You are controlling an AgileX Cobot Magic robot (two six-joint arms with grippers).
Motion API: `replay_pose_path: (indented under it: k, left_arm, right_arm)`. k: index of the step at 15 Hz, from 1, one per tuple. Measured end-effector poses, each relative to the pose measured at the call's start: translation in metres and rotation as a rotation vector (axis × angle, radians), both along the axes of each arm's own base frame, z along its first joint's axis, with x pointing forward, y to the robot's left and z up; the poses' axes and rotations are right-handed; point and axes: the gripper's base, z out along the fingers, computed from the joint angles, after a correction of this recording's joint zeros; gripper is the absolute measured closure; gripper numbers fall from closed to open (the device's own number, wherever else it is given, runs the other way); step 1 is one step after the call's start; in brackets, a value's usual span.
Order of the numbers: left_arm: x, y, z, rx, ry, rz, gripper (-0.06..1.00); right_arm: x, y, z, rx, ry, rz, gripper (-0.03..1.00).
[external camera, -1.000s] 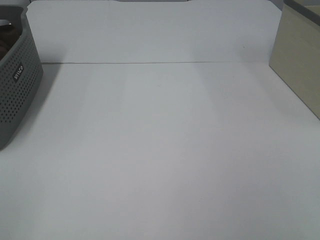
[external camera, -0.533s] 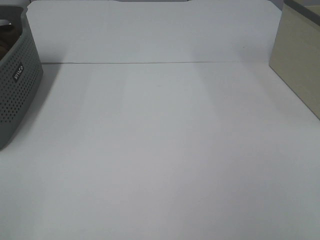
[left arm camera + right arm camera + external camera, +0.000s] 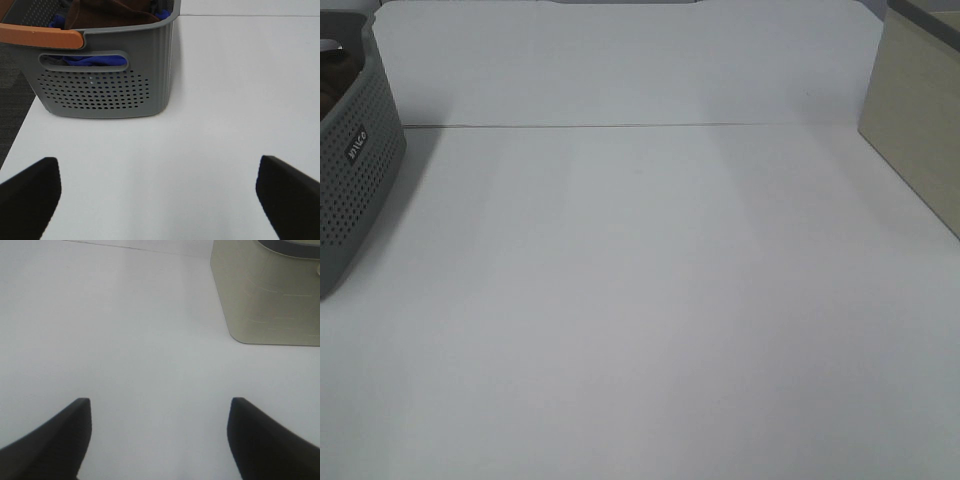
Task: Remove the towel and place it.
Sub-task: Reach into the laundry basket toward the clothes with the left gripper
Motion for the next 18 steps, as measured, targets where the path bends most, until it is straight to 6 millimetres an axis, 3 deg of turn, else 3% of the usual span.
replay_pose_path:
  k: [18]
  left_arm:
    - [0.0001,-0.0006,0.0,-0.007,-0.001,-0.004,-0.04]
  right_arm:
    - [0.0,0.0,0.0,0.0,0.0,0.0,0.24]
